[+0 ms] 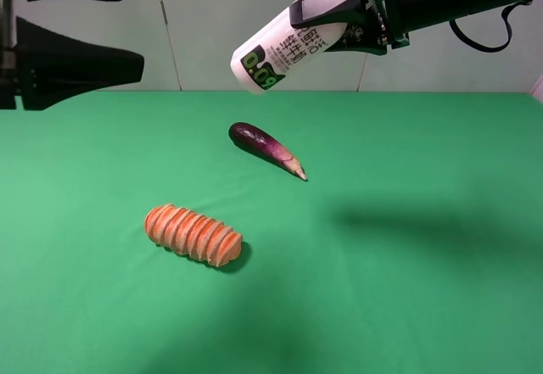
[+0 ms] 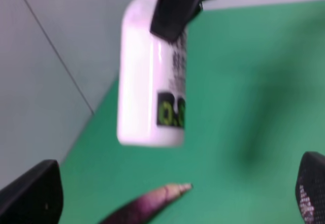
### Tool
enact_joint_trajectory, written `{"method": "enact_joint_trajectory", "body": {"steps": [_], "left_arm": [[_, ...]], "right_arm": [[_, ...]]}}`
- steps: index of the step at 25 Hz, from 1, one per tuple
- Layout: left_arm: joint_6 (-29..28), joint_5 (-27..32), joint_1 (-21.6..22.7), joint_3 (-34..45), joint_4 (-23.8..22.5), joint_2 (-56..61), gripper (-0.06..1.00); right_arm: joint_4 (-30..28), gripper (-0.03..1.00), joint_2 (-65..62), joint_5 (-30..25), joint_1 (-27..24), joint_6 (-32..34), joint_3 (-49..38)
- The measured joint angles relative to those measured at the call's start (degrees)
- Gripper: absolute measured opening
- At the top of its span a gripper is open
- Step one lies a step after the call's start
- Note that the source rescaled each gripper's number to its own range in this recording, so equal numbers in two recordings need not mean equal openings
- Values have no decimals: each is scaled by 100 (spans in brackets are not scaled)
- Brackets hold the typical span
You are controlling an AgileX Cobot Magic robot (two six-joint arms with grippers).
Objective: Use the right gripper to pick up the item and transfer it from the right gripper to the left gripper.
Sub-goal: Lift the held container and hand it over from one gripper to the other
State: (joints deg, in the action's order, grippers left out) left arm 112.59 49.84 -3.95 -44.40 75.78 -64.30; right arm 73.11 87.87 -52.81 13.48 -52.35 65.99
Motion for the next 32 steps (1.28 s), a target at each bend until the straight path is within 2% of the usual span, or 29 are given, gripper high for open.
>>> {"method": "enact_joint_trajectory", "body": {"steps": [3,7,22,28,32], "left_arm": [[381,223,0,-60,326,-296,79],[542,443,-15,-92,534,-655,79],[1065,-426,-1129,-251,619,-1290,79],[1156,-471,-1192,-619,1079,-1667,79],[1167,-451,-1339,-715,1152,-1966,79]], "right_arm": [[-4,0,0,0,0,-5,0],[-16,0,0,0,0,-5,0],[-16,0,0,0,0,-9,0],[-16,0,0,0,0,-9,0],[-16,0,0,0,0,-9,0]]}}
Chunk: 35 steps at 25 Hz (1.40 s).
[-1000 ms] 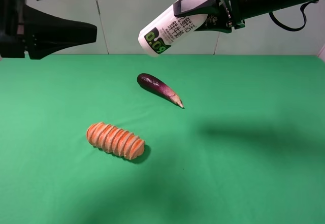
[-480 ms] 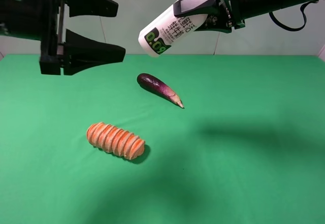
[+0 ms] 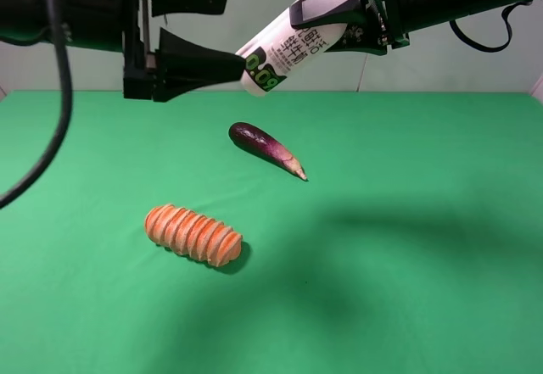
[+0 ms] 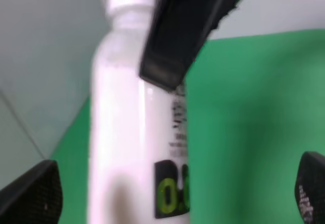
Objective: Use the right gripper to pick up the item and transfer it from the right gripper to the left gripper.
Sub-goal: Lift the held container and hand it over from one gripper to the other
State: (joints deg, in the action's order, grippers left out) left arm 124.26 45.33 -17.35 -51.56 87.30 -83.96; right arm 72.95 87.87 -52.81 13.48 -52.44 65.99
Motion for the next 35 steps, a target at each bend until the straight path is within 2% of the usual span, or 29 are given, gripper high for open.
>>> {"method": "enact_joint_trajectory", "body": {"steps": [8,19,25,35], "left_arm": [[12,-408,-503,-528,0,-456,79],[0,-653,-519,-675,17,-669,79],[0,-928,-737,-722,24,-950,79],[55,-1050,-843,-1081,172,-1277,79]], "right_arm": [[-42,0,0,0,0,0,0],[-49,0,0,0,0,0,0],[-49,0,0,0,0,0,0],[-154,0,0,-15,0,0,0]]}}
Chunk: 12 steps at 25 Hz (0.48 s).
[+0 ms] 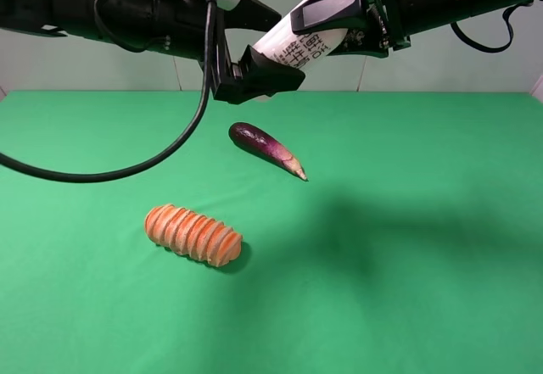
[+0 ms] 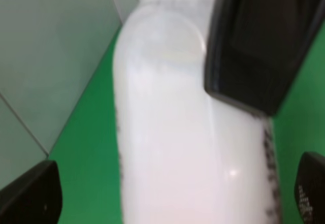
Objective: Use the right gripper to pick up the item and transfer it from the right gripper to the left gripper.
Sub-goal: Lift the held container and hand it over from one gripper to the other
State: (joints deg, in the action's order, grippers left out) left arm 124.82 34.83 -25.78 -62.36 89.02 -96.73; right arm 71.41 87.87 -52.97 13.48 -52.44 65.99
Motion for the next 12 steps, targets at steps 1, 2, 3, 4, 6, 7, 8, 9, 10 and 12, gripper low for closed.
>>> {"method": "enact_joint_trajectory", "body": {"steps": [1,2,3,4,6,7,8,9,10,12], "left_arm": [[5,-7,-41,-45,24,-36,79],[5,-7,-91,-103,24,-84,79],[5,-14,-141,-158,40,-126,79],[19,-33,-185,-201,45,-170,79],[44,-76,-269,-252,113,-260,79],[50,-90,-290,-265,144,-302,79],[62,-116,-303,-278,160,-318,79],[69,-150,-302,-278,173,-331,79],[75,-175,-302,-278,179,-339,79],[80,-199,-302,-278,196,-338,77]], "right_arm": [[-6,0,0,0,0,0,0],[-12,0,0,-6,0,-2,0],[-17,0,0,-6,0,-2,0],[-17,0,0,-6,0,-2,0],[-17,0,0,-11,0,-2,0],[-17,0,0,-11,0,-2,0],[-17,0,0,-25,0,-2,0],[-17,0,0,-33,0,-2,0],[-17,0,0,-37,0,-2,0],[-23,0,0,-37,0,-2,0]]}}
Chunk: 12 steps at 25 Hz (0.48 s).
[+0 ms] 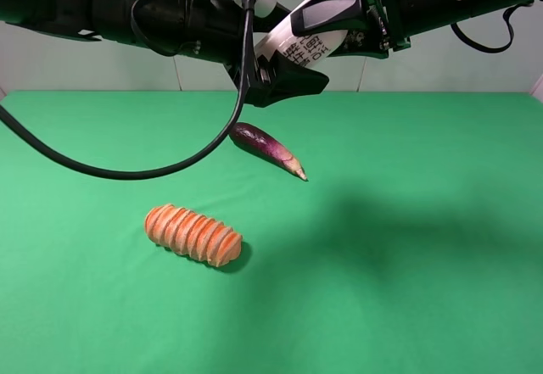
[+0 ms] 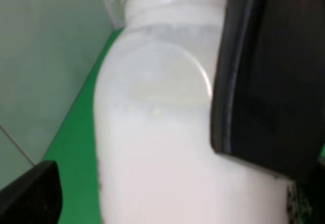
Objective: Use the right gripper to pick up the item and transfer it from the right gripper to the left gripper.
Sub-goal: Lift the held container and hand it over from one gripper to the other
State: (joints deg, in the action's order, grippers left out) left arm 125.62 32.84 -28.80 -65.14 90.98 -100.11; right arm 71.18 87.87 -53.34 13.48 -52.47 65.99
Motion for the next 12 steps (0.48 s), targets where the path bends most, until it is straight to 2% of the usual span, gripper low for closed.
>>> {"method": "enact_joint_trajectory", "body": {"steps": [2,6,7,10,12], "left_arm": [[7,-13,0,0,0,0,70],[11,-108,0,0,1,0,47],[11,-124,0,0,6,0,39],[-129,-199,-28,0,-1,0,0],[-332,-266,-40,0,-1,0,1]], "right_arm": [[-11,0,0,10,0,0,0],[-49,0,0,42,0,0,0],[-49,0,0,65,0,-16,0],[-42,0,0,175,0,-23,0],[-37,0,0,201,0,-18,0]]}}
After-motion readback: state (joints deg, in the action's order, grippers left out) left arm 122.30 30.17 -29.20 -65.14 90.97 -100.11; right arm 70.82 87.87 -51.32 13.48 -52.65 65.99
